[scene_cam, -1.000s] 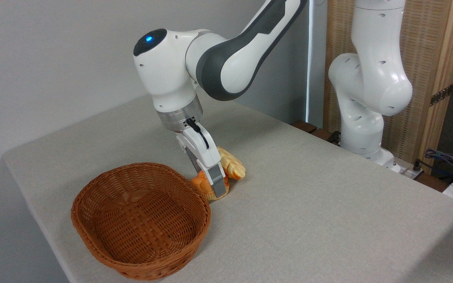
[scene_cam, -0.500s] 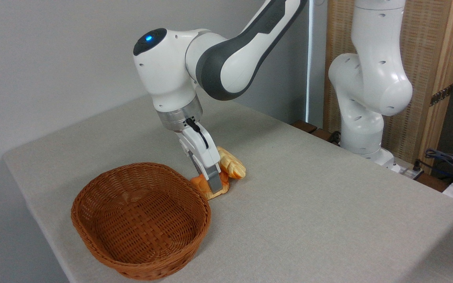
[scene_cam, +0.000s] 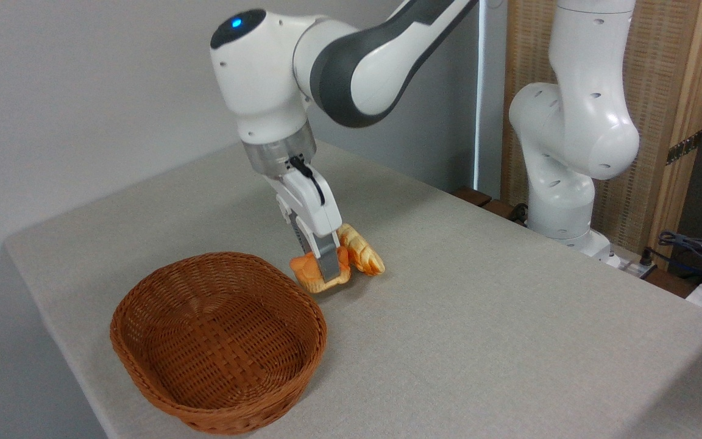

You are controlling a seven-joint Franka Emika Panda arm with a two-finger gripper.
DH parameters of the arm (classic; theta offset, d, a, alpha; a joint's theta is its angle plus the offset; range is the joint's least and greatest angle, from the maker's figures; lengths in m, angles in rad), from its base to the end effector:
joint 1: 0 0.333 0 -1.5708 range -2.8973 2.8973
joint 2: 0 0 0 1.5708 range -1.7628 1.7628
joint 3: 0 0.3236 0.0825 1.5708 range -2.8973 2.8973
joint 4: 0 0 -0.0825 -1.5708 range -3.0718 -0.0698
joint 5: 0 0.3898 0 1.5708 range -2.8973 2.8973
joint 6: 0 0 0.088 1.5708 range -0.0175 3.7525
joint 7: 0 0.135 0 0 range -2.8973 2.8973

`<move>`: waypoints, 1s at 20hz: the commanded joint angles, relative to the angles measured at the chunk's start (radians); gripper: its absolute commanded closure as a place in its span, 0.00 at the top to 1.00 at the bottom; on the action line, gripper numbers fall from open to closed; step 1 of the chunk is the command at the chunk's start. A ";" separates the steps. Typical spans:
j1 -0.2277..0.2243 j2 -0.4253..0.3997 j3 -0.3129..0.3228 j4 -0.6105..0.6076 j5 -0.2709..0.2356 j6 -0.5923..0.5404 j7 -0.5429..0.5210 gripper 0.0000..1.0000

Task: Put bread into the basket
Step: 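Lift the bun and carry it over the wicker basket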

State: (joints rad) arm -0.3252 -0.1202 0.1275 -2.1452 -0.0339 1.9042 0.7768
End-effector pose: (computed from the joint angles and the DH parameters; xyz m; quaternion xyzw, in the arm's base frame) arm 0.4905 -0.1008 0.4223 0.8844 -0.4623 -0.0517 0.0396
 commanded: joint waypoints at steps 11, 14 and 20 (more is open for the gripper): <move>0.002 0.022 0.043 0.148 -0.040 0.100 0.032 0.75; 0.000 0.072 0.038 0.150 -0.043 0.203 0.025 1.00; -0.003 0.117 0.032 0.150 -0.055 0.265 0.027 1.00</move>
State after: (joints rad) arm -0.3220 -0.0193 0.1585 -2.0126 -0.0585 2.1399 0.7857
